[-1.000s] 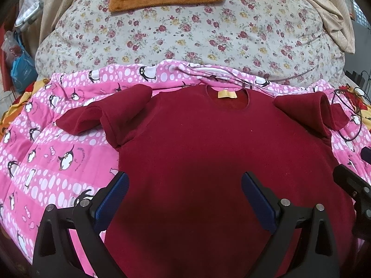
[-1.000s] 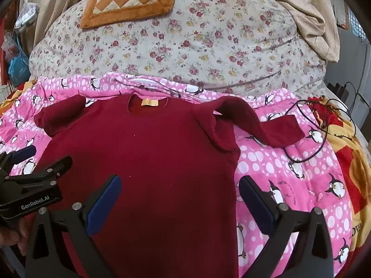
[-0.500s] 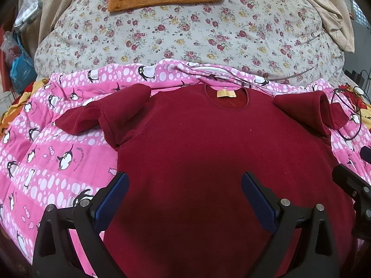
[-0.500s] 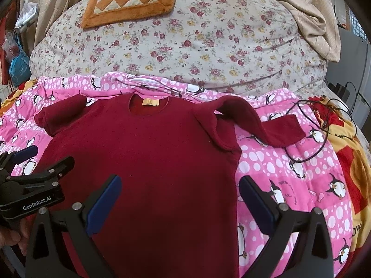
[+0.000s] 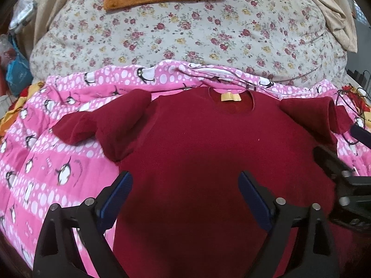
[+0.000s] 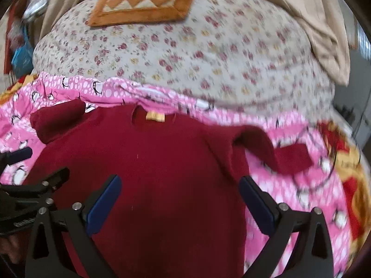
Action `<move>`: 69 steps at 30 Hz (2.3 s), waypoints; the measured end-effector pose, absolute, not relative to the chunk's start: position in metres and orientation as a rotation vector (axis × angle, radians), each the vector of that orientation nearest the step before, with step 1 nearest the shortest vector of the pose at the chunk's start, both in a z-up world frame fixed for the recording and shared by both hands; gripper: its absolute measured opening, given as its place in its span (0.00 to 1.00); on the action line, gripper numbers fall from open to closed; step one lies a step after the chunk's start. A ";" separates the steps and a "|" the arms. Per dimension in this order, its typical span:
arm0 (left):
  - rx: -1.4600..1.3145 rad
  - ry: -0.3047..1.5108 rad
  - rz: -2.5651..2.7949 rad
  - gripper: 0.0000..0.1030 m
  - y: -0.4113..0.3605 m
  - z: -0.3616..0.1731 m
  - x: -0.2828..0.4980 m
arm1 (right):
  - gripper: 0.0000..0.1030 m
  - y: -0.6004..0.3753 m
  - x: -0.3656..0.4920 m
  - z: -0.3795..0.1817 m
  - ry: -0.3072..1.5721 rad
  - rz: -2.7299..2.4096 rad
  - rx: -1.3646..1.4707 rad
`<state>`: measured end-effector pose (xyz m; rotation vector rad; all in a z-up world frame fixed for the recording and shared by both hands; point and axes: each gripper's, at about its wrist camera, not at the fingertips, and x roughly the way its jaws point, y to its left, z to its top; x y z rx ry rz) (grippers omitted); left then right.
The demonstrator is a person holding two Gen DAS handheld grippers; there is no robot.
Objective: Fold small clothes
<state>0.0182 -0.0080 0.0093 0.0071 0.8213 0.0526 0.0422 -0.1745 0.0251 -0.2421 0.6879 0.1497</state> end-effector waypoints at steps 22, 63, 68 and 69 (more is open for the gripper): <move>-0.137 0.848 0.078 0.81 0.129 0.029 0.099 | 1.00 -0.170 0.088 -0.044 0.924 0.118 -0.143; -0.425 0.599 0.053 0.00 0.234 0.108 0.104 | 1.00 -0.170 0.087 -0.035 0.924 0.107 -0.143; -0.368 0.762 -0.161 0.00 0.070 0.040 0.131 | 1.00 -0.186 0.082 -0.012 0.829 0.094 -0.062; -0.369 0.807 -0.179 0.00 0.046 0.021 0.133 | 1.00 -0.189 0.082 -0.007 0.813 0.091 -0.050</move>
